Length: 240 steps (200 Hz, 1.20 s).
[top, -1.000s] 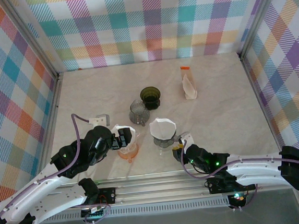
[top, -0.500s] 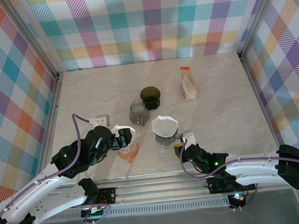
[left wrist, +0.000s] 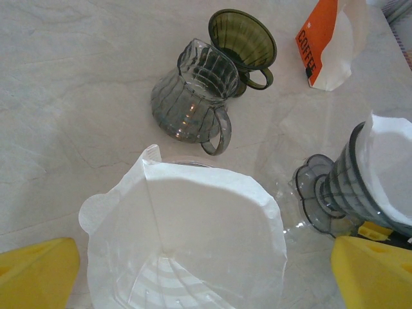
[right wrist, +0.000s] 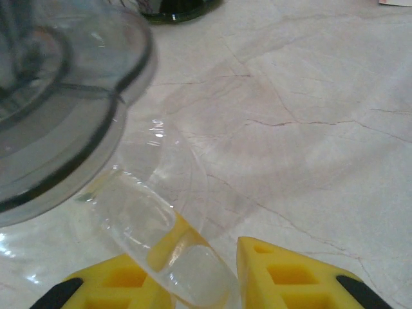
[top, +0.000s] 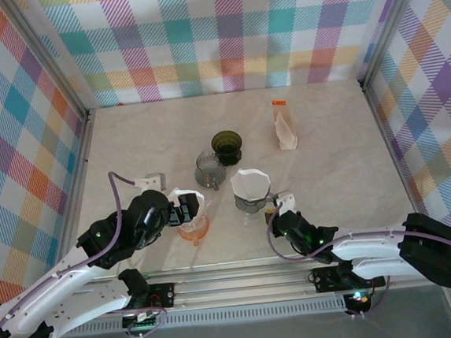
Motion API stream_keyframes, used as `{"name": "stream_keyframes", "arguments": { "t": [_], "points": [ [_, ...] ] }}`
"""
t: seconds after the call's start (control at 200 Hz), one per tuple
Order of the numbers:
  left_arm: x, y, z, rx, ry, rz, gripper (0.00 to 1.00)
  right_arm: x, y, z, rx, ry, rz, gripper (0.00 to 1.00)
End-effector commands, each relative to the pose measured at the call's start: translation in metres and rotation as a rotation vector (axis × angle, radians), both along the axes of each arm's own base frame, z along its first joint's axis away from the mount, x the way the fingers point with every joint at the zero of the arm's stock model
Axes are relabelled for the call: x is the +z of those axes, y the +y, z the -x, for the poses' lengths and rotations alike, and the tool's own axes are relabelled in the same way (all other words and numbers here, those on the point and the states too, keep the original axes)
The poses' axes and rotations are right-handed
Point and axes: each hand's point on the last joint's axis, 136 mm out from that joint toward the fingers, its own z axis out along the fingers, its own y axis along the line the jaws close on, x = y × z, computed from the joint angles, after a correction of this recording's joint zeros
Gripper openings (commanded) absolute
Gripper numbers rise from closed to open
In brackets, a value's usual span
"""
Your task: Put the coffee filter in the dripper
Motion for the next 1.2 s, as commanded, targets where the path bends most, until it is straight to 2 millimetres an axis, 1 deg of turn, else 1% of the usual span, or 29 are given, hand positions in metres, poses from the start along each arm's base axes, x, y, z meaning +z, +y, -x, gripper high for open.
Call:
{"name": "stream_keyframes", "arguments": {
  "t": [0.0, 0.345, 0.855, 1.195],
  "points": [
    [0.004, 0.0, -0.003, 0.008, -0.013, 0.021, 1.0, 0.014, 0.008, -0.012, -0.001, -0.037, -0.034, 0.29],
    [0.0, -0.003, -0.005, 0.006, -0.005, 0.018, 1.0, 0.02, 0.004, -0.024, -0.031, -0.057, -0.03, 0.29],
    [-0.001, -0.006, -0.004, -0.004, 0.008, 0.023, 1.0, 0.017, -0.019, -0.041, -0.11, -0.052, -0.037, 0.29],
    [-0.001, -0.005, -0.005, 0.001, 0.011, 0.023, 1.0, 0.014, -0.028, -0.057, -0.154, -0.051, -0.045, 0.29]
  ]
}}
